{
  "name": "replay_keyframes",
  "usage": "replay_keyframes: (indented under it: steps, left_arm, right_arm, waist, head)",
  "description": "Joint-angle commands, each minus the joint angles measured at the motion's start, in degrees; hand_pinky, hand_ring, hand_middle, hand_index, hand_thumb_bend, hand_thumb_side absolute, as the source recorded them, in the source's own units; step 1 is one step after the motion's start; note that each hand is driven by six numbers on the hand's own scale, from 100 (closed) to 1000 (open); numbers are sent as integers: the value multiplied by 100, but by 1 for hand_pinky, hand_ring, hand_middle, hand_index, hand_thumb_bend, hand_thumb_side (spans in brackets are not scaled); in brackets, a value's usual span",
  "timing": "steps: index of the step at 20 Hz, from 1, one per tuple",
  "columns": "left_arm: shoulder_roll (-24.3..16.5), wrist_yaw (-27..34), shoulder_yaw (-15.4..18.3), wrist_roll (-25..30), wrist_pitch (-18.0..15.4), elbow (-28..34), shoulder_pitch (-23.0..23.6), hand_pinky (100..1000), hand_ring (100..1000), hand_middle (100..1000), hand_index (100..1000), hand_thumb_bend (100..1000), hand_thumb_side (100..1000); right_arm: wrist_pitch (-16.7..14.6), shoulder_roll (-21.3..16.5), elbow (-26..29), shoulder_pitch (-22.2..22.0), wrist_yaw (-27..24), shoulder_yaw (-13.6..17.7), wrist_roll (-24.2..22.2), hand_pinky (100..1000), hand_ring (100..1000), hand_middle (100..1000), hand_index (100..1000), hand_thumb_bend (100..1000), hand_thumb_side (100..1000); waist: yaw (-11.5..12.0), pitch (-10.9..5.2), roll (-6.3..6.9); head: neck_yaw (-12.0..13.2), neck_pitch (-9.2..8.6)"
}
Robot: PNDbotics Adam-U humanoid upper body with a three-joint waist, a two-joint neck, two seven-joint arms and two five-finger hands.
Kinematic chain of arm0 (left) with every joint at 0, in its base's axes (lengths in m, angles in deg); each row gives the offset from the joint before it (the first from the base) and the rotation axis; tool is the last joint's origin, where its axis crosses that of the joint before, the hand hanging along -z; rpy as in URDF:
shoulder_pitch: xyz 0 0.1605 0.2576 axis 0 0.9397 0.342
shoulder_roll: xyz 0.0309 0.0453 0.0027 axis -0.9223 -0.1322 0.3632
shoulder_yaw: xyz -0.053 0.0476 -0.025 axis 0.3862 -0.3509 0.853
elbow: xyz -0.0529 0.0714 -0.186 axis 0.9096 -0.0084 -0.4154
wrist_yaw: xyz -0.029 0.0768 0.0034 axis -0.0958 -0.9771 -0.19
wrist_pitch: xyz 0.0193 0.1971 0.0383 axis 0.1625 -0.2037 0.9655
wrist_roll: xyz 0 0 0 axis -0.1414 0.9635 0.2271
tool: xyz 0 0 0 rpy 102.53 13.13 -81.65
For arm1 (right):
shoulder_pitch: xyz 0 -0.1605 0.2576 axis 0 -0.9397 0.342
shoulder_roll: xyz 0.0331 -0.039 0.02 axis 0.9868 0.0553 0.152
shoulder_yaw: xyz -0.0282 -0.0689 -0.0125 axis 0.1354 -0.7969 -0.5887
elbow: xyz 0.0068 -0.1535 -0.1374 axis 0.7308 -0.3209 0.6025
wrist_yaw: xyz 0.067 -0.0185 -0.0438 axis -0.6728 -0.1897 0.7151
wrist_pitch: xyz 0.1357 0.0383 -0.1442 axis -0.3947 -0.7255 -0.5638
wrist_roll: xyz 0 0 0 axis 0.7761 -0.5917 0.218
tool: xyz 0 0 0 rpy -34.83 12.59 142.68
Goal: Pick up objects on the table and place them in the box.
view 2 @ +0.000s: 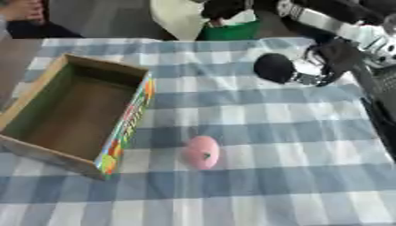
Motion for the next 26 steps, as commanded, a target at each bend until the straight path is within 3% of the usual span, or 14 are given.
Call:
replay_keyframes:
  steps: [1,3,6,12,13,17,21,26]
  left_arm:
    - [-133,8,-9,28,-2,99,-11,514,380,583,794,176,559]
    - [-125,7,-5,30,1,99,-13,515,380,583,795,177,558]
    - [-112,3,0,38,6,99,-19,515,379,583,795,177,557]
    - [-98,3,8,49,10,99,-36,516,379,583,794,171,560]
    - [-98,2,9,48,11,99,-38,516,379,583,794,177,556]
    - [-97,-2,15,45,13,99,-47,516,379,583,794,176,555]
    - [-99,-8,20,40,17,99,-59,517,379,583,794,176,555]
    - [-99,-17,29,37,17,99,-69,517,379,583,794,176,555]
  right_arm:
    - [-195,53,-139,129,299,-83,-304,845,854,814,950,539,1000]
    - [-277,98,-234,124,463,-165,-468,853,863,820,955,605,977]
    - [-368,160,-362,96,710,-278,-715,863,875,825,966,713,820]
    - [-427,371,-509,93,1106,-382,-1038,871,890,840,964,761,669]
    - [-423,404,-521,92,1175,-391,-1074,869,892,844,961,777,713]
    - [-410,541,-534,69,1528,-415,-1165,862,891,837,948,842,720]
    - [-437,662,-525,11,1901,-391,-1159,840,884,812,924,849,802]
    - [-488,832,-465,-110,2369,-333,-1065,822,875,781,907,855,825]
  waist:
    - [2,-86,-1]
    - [8,-71,-7]
    - [15,-45,-14]
    - [8,-13,-26]
    - [8,-10,-29]
    - [8,-3,-41]
    - [-6,2,-53]
    - [-26,16,-63]
  head:
    - [-17,-54]
    - [-19,-56]
    - [-15,-61]
    - [-16,-72]
    - [-12,-70]
    - [-6,-68]
    - [12,-69]
    - [25,-69]
